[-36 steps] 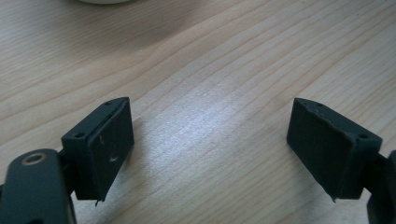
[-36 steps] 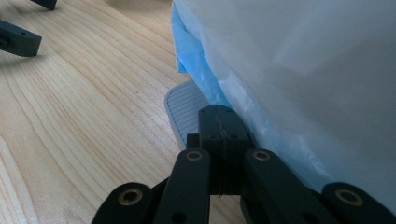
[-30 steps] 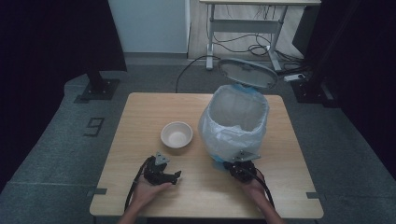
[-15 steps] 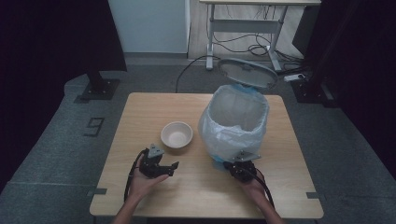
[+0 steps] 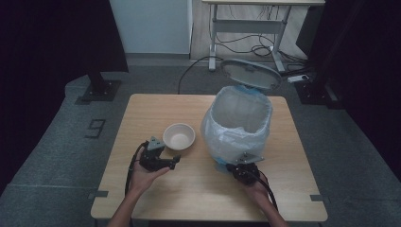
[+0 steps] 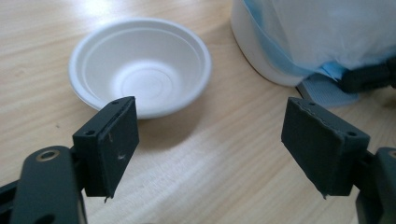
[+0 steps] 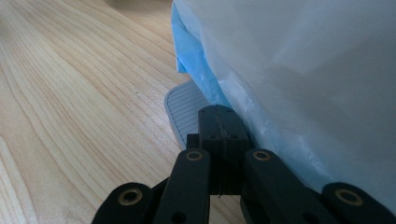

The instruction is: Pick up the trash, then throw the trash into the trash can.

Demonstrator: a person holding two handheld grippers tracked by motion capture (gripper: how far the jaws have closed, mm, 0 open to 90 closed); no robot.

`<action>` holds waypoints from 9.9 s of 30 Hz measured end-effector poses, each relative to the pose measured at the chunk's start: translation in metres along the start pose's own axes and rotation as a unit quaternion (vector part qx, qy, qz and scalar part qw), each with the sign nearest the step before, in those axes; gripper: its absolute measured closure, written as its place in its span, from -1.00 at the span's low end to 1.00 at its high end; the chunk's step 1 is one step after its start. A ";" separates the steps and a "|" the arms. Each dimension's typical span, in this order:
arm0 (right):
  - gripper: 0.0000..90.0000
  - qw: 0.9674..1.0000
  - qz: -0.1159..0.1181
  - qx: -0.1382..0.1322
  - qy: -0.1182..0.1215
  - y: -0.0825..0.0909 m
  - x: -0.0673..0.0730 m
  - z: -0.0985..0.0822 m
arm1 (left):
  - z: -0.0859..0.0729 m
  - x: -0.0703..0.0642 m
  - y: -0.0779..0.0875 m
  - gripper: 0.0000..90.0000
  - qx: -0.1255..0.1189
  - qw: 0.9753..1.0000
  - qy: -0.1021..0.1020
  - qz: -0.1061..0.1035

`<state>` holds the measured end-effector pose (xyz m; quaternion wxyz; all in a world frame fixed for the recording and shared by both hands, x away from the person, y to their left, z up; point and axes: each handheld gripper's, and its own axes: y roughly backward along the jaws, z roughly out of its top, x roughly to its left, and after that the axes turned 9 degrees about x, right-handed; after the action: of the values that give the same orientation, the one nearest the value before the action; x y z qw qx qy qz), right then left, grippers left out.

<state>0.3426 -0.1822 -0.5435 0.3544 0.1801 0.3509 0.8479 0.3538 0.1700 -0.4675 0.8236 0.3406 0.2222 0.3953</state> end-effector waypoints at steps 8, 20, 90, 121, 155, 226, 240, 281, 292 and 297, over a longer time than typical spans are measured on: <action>0.99 1.000 0.001 -0.001 -0.001 0.000 0.000 0.000 | 0.012 0.017 -0.001 -0.58 0.008 1.000 0.020 0.009; 0.99 1.000 0.002 -0.001 -0.001 0.000 -0.001 0.000 | 0.018 0.037 -0.010 -0.54 0.016 0.999 0.041 0.028; 0.99 1.000 0.002 -0.002 0.000 0.000 -0.001 -0.001 | 0.023 0.077 -0.080 0.75 0.059 0.995 0.076 -0.023; 0.99 1.000 -0.003 -0.002 0.004 0.000 0.001 0.000 | 0.006 0.063 -0.004 0.88 -0.070 0.995 0.054 -0.047; 0.99 1.000 -0.002 -0.003 0.004 0.000 0.001 -0.001 | 0.022 0.041 0.041 0.88 -0.130 0.989 0.014 -0.072; 0.99 1.000 0.002 -0.005 -0.001 0.000 0.000 -0.001 | 0.096 -0.003 0.108 0.88 -0.207 0.972 -0.059 -0.099; 0.99 1.000 0.001 -0.006 0.000 0.000 -0.001 -0.001 | 0.115 -0.014 0.102 0.88 -0.201 0.972 -0.068 -0.104; 0.99 1.000 0.002 -0.004 -0.001 0.000 -0.001 -0.002 | 0.170 -0.039 0.089 0.88 -0.178 0.974 -0.095 -0.105; 0.99 1.000 0.002 -0.004 -0.001 0.000 -0.001 -0.002 | 0.180 -0.042 0.085 0.88 -0.177 0.974 -0.095 -0.104; 0.99 1.000 0.003 -0.005 -0.001 0.000 -0.001 -0.002 | 0.186 -0.045 0.080 0.88 -0.176 0.974 -0.098 -0.107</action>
<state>0.3424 -0.1839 -0.5446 0.3529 0.1807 0.3454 0.8506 0.4053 0.0986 -0.2799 0.9260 0.2013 0.1028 0.3024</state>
